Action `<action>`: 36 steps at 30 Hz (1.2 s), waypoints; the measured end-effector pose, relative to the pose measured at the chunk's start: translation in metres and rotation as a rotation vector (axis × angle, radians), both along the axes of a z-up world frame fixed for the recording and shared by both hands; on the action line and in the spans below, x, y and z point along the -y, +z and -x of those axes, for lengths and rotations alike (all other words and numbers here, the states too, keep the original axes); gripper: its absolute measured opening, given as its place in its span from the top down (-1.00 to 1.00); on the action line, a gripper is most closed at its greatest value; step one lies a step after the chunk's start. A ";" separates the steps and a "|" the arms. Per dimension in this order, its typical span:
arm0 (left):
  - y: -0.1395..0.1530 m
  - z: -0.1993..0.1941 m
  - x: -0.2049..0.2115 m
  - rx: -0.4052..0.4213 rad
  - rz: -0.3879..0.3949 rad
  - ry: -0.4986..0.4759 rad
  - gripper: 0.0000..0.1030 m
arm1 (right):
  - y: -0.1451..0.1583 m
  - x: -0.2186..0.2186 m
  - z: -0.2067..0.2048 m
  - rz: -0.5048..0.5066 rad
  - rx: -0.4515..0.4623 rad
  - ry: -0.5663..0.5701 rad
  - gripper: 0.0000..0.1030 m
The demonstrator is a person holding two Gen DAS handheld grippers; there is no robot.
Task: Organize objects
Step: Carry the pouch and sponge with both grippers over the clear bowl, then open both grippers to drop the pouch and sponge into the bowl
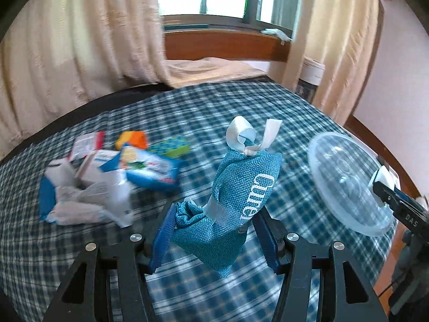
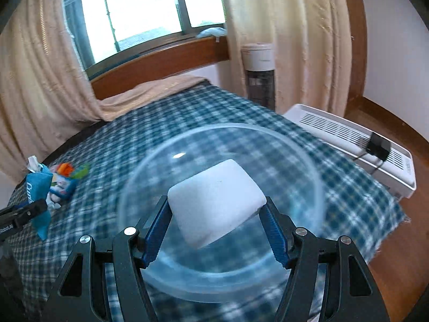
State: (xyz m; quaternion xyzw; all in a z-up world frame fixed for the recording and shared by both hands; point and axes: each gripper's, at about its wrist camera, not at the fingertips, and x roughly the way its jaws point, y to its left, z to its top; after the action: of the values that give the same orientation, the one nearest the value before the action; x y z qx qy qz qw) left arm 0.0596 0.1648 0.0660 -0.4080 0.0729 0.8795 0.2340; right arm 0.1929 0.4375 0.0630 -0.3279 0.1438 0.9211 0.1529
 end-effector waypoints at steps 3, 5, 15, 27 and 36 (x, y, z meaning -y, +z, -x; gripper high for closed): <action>0.001 -0.002 -0.020 0.001 0.010 -0.031 -0.19 | -0.003 -0.012 -0.003 -0.009 0.008 -0.018 -0.32; 0.003 -0.003 -0.034 0.001 0.015 -0.056 -0.19 | -0.006 -0.019 -0.006 0.000 0.006 -0.024 -0.32; 0.005 -0.007 -0.107 0.006 0.029 -0.182 -0.19 | -0.008 -0.036 -0.008 0.028 -0.029 -0.016 -0.32; 0.003 0.002 -0.161 0.032 -0.026 -0.295 -0.62 | -0.006 -0.043 0.002 0.047 -0.040 -0.022 -0.32; 0.002 0.010 -0.126 0.032 -0.023 -0.204 -0.77 | 0.000 -0.039 0.017 0.033 -0.041 -0.019 -0.33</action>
State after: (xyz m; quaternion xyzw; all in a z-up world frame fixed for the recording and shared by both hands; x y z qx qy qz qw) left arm 0.0496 0.2910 0.0682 -0.4098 0.1001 0.8452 0.3281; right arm 0.1762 0.4769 0.0632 -0.3100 0.1651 0.9236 0.1535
